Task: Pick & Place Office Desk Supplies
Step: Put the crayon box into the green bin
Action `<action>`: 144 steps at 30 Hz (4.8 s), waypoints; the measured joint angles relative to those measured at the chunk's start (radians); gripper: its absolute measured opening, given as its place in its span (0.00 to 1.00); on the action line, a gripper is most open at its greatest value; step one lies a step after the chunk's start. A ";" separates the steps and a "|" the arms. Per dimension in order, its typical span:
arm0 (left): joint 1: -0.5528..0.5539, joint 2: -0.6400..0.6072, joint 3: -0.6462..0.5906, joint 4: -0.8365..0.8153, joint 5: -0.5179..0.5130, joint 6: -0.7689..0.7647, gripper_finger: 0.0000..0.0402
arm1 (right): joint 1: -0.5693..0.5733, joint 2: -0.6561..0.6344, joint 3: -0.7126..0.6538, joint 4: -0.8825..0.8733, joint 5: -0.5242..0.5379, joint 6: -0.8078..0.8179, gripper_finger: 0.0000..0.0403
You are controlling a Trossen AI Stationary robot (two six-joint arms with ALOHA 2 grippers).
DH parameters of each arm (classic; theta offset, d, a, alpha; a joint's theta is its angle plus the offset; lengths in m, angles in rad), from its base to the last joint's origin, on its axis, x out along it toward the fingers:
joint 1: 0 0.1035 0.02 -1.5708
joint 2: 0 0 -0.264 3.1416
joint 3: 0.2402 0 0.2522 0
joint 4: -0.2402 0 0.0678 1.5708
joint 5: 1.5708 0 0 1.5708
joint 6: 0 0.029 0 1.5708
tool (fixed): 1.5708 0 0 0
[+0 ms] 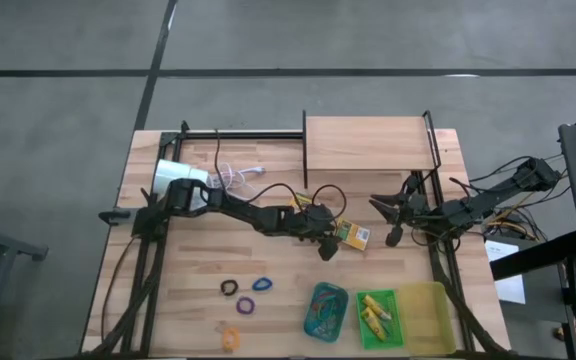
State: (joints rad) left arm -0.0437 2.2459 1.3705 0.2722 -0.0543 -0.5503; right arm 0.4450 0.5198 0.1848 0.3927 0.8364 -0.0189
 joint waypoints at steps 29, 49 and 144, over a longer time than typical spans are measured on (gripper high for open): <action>0.000 -0.008 0.005 -0.088 -0.003 -0.009 0.57 | 0.000 0.000 0.000 0.000 0.000 0.000 0.13; 0.004 -0.128 0.089 -0.100 -0.051 0.388 0.54 | 0.000 0.000 0.000 0.000 0.000 0.000 0.13; 0.370 -1.144 -0.952 0.155 0.283 0.651 0.50 | 0.000 0.000 0.000 0.000 0.000 0.000 0.13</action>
State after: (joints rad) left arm 0.3267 1.1015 0.4183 0.4274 0.2291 0.1009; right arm 0.4449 0.5201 0.1848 0.3927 0.8364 -0.0190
